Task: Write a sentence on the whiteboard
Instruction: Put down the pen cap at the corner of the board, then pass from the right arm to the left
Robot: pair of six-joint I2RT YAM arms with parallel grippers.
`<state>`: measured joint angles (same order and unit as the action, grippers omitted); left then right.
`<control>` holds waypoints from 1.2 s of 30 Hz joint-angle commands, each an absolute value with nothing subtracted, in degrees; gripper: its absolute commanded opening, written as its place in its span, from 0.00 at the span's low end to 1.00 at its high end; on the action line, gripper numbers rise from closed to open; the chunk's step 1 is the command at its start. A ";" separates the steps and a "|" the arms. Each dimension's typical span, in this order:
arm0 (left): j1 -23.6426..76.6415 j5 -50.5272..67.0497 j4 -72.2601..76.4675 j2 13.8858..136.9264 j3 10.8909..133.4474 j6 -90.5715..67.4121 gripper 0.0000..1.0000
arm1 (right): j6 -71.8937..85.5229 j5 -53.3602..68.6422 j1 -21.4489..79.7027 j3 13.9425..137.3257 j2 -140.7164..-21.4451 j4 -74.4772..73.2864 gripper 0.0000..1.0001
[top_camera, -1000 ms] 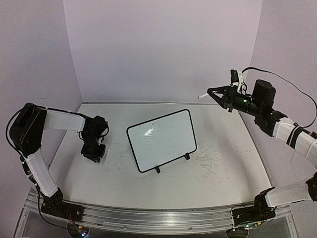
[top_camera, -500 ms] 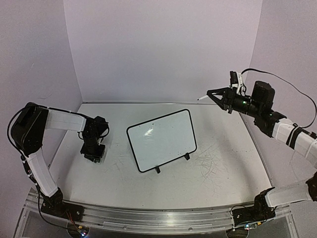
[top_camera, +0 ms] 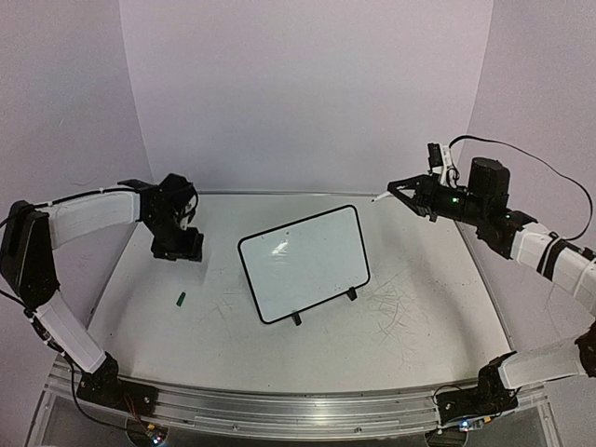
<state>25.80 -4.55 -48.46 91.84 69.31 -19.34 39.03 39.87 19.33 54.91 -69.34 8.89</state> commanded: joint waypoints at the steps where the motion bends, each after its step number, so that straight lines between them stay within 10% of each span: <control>1: 25.76 6.25 -48.33 84.36 82.60 -17.64 0.76 | 33.01 37.58 23.83 59.51 -71.12 7.14 0.00; 12: 33.91 39.90 5.71 69.96 67.62 -31.57 0.87 | 28.77 34.20 43.61 67.43 -82.04 14.73 0.00; 20: 42.76 45.03 8.63 73.52 65.75 -29.35 0.84 | 34.94 43.36 47.05 71.88 -88.14 23.36 0.00; 36: 44.05 49.25 8.62 78.35 65.78 -29.55 0.40 | 39.36 45.73 47.77 70.84 -89.30 28.90 0.00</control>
